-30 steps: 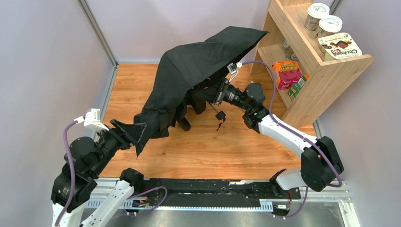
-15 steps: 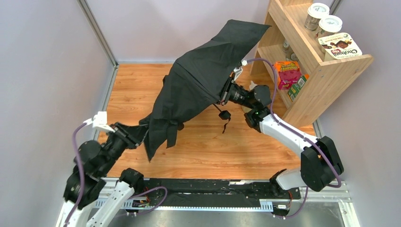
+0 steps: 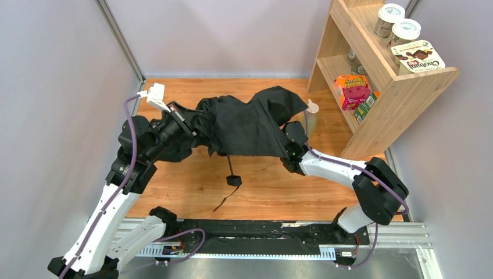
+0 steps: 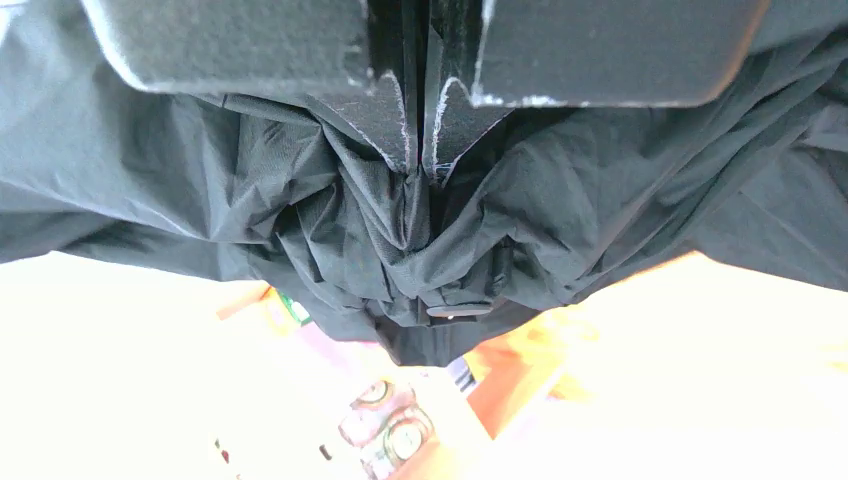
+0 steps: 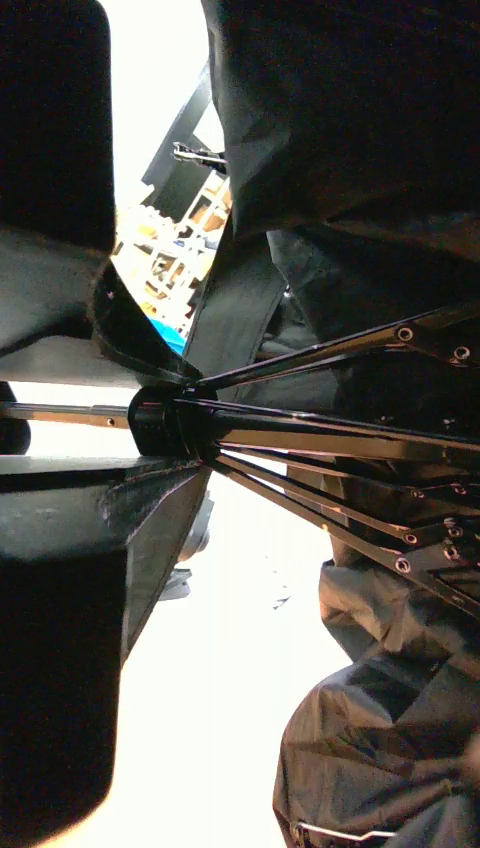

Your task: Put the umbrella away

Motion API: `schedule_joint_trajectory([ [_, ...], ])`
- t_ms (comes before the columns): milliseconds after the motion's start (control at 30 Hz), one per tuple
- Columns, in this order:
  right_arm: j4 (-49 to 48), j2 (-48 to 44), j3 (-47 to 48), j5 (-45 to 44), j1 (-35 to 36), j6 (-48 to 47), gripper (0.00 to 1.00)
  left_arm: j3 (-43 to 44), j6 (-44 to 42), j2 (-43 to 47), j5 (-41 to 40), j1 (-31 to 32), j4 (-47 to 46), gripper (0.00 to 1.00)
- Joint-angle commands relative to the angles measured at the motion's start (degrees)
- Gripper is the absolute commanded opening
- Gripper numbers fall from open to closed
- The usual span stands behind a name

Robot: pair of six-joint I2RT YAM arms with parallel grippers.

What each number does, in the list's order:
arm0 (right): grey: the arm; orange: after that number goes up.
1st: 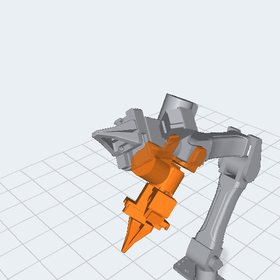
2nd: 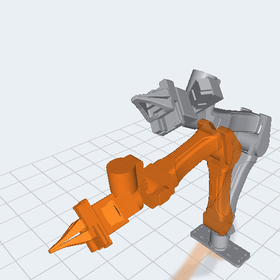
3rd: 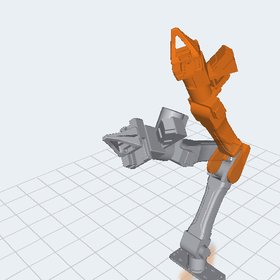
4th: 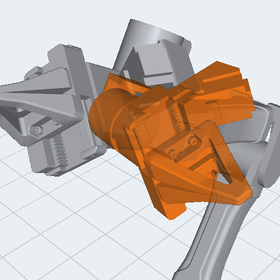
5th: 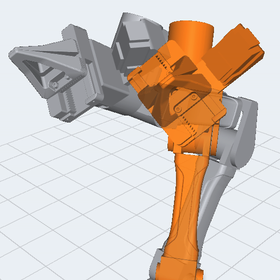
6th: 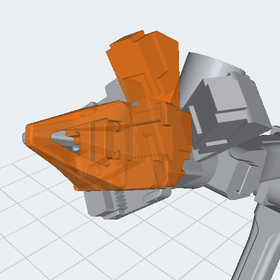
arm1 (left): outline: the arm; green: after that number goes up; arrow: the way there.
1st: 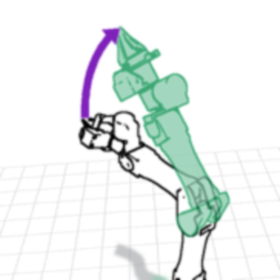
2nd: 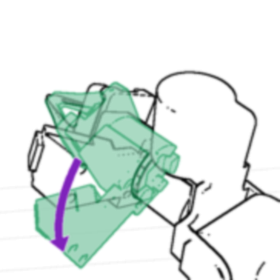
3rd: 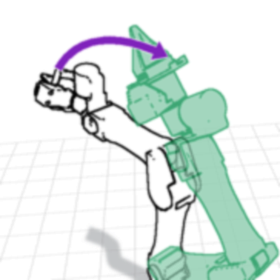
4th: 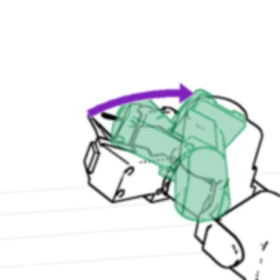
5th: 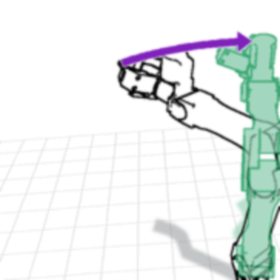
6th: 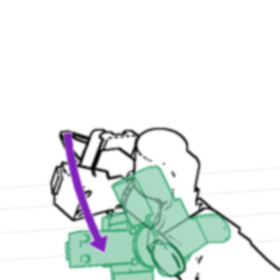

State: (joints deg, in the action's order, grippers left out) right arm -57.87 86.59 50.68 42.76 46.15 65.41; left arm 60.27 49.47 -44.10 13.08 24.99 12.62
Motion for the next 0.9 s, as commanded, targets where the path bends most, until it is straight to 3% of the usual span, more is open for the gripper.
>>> schedule_joint_trajectory([
  [0,-5.68,-0.54,-0.66,1.53,1.13,-6.24,0.00,0.73,-1.57,-0.11,5.81,0.41,-1.29,0.00],
  [100,-8.56,0.95,-0.84,3.21,0.61,-7.84,0.00,-1.56,-1.57,2.16,10.10,0.41,-2.25,0.03],
  [167,-15.30,2.00,-2.15,3.20,-0.53,-6.88,0.00,-1.82,-3.49,4.53,10.65,0.49,1.06,0.14],
  [267,-26.38,5.07,-2.51,4.60,-2.99,-3.11,0.00,-1.47,-6.58,9.28,7.76,0.41,8.28,0.44],
  [400,-29.59,7.81,0.47,11.36,-3.88,-2.91,0.00,-2.44,-8.43,17.88,3.63,0.49,16.89,0.64],
  [567,-28.18,7.37,2.15,14.37,-4.14,-3.97,0.00,-2.35,-6.33,23.26,-4.54,0.41,21.21,0.68],
  [733,-29.49,7.81,2.76,15.42,-4.40,-2.48,0.00,-3.49,-3.16,29.94,-18.15,0.41,23.15,0.69],
  [867,-28.80,6.85,3.20,20.06,-4.40,-3.53,0.00,-0.87,-2.54,28.55,-19.59,0.49,24.38,0.69],
])
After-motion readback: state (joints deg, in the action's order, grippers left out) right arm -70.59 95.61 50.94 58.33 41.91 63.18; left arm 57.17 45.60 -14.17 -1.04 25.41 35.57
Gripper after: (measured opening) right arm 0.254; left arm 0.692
